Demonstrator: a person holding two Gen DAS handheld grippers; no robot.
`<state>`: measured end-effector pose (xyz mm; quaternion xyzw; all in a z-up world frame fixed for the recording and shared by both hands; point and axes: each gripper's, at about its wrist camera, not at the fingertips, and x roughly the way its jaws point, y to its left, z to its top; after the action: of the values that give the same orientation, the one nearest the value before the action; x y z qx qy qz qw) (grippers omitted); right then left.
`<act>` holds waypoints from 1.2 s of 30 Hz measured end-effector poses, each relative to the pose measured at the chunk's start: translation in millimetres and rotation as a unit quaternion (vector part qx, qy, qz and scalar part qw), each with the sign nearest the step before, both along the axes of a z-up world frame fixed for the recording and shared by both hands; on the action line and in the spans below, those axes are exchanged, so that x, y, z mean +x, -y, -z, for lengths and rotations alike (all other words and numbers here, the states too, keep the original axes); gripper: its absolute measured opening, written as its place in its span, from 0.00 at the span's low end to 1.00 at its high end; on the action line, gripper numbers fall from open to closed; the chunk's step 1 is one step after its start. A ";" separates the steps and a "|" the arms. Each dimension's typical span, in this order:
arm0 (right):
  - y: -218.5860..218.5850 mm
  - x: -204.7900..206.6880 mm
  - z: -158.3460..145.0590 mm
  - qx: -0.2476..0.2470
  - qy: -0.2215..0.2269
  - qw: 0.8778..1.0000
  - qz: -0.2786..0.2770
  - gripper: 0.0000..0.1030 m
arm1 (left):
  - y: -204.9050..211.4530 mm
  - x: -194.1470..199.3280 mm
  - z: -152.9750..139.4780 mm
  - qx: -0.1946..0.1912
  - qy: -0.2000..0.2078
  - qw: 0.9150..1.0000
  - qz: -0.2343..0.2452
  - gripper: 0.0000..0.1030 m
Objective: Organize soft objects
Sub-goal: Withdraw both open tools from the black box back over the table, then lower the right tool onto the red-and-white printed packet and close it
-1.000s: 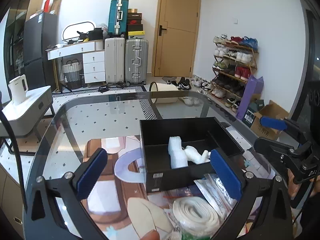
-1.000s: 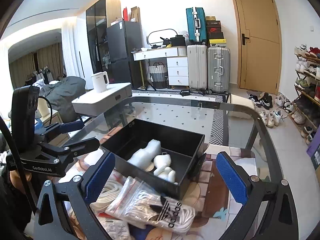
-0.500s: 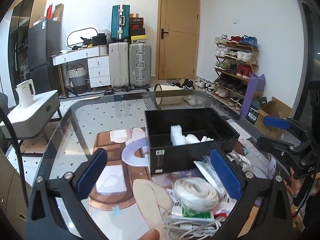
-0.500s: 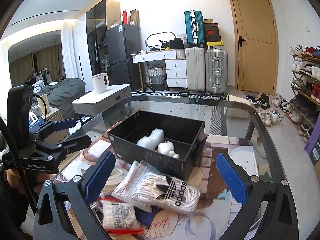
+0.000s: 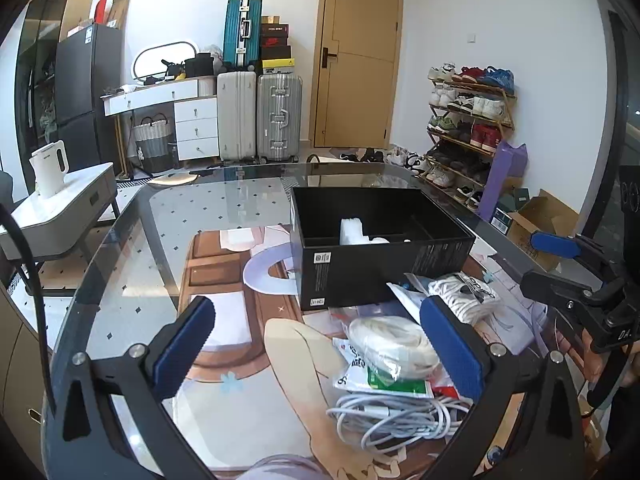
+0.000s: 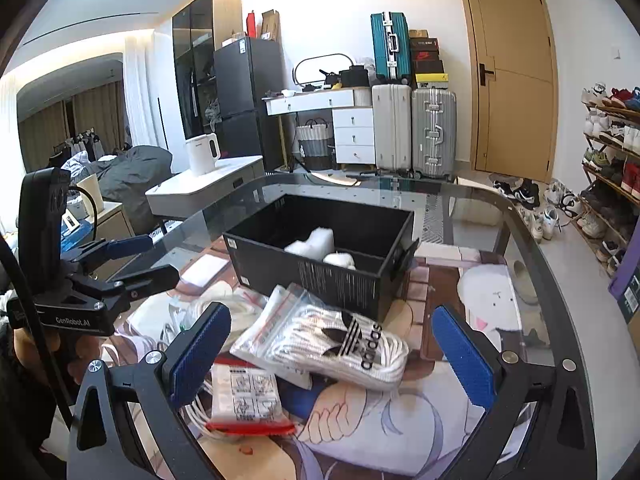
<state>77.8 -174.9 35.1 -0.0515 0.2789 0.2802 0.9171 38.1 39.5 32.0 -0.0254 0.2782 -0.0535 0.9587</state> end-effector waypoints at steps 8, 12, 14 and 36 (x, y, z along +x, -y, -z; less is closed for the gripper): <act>3.8 2.3 15.2 -0.011 -0.028 1.000 0.007 0.99 | 5.0 -6.1 8.7 0.013 -0.006 1.000 0.012 1.00; 5.6 2.9 21.9 -0.023 -0.041 0.999 0.008 0.99 | 4.4 -8.6 13.0 0.013 -0.010 1.000 0.013 1.00; 6.4 1.0 24.5 -0.023 -0.046 0.999 0.005 0.99 | 3.6 -9.7 14.4 0.010 -0.012 1.000 0.012 1.00; -26.2 -11.6 53.7 -0.020 -0.122 0.991 -0.054 0.99 | 11.7 -22.4 25.3 0.020 -0.039 0.998 0.048 1.00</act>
<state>66.1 -148.7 -18.7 -0.0505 0.3908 0.3275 0.8588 15.7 27.9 6.7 0.0053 0.3172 -0.0932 0.9437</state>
